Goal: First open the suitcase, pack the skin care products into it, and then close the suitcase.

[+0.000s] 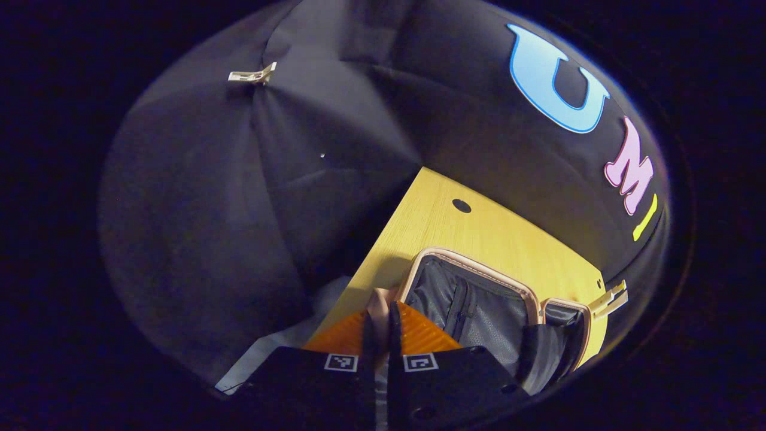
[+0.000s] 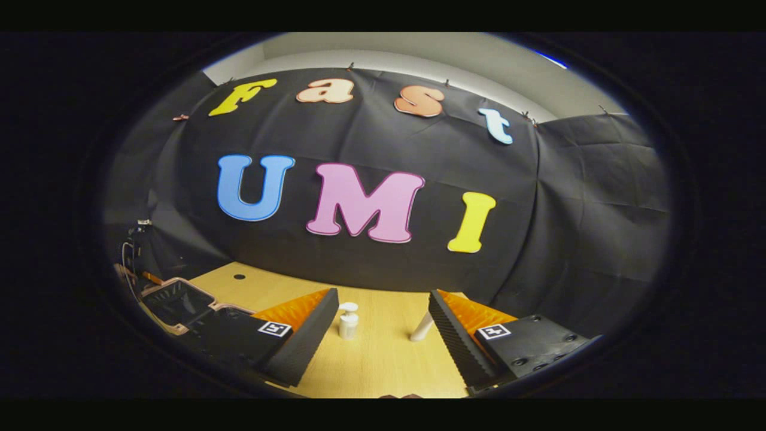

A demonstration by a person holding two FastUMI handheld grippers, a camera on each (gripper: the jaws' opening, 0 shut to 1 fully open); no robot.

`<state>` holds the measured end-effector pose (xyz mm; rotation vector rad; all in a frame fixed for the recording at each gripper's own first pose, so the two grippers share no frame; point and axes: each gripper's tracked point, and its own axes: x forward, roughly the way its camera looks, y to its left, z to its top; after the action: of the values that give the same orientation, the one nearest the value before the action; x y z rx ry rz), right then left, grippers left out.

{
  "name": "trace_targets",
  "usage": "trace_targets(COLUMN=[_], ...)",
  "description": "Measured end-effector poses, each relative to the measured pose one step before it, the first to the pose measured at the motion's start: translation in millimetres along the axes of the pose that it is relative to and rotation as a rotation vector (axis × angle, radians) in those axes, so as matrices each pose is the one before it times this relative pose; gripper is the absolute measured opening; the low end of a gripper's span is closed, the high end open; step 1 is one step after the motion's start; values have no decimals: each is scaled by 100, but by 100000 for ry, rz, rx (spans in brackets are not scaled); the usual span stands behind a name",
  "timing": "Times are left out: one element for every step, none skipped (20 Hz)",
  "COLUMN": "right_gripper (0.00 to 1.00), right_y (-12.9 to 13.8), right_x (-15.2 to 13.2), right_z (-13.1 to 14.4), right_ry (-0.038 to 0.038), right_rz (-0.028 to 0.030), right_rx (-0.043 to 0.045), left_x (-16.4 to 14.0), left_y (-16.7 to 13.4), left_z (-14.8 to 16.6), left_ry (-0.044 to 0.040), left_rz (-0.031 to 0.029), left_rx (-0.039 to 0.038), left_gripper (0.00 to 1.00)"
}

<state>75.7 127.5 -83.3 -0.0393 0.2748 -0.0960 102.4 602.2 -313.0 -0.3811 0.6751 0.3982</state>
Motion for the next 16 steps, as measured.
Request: trace_targets(right_gripper=[96, 96, 96, 96, 96, 96, 96, 96, 96, 96, 96, 94, 96, 96, 96, 96], right_y=[256, 74, 78, -121, -266, -286, -383, -511, -555, -525, -550, -676, -615, -717, -698, -571], right_x=[85, 191, 245, 159, 309, 219, 287, 480, 429, 335, 455, 494, 572, 670, 882, 935], right_z=[-632, -435, -466, -465, -436, -603, -624, -619, -748, -731, -652, -734, -856, -603, -580, -911], right_ry=[1426, 1238, 1137, 592, 678, 733, 919, 746, 1349, 545, 451, 1129, 1058, 648, 1054, 2054], right_rz=[50, 249, -46, -135, -945, -588, -849, -923, -923, -336, -219, -422, -163, 195, 509, 1250], right_rx=[-228, -384, 44, 744, 1346, 803, -124, -878, -730, -80, -67, -61, 363, 748, 437, -182], left_x=[84, 186, -566, -273, -870, -1599, -1487, -1375, -1509, -918, -853, -417, -331, -539, -153, 156], left_y=[935, 950, 361, 118, -339, -1193, -1916, -2677, -2940, -3158, -3846, -4222, -4272, -4123, -4134, -3611], left_z=[506, 23, -89, 370, 842, 903, 638, 50, -87, -9, 10, -183, 142, -172, 211, 222], left_ry=[-4066, -999, 878, -1161, -3258, -5074, -3423, -928, -1891, -1998, -974, -566, -18, -509, -590, -1820], left_rz=[1456, 2914, 392, 1131, 1021, -824, -4012, -5571, -3405, -2515, -4058, -4740, -4398, -3748, -3538, -3036], left_rx=[-460, 2691, 2334, 2097, 2885, 2507, 1, 275, 2866, 3881, 4131, 3151, 3084, 2434, 1637, 525], left_gripper=[16, 25, 47, 68, 71, 77, 90, 93, 93, 95, 95, 95, 95, 95, 95, 95])
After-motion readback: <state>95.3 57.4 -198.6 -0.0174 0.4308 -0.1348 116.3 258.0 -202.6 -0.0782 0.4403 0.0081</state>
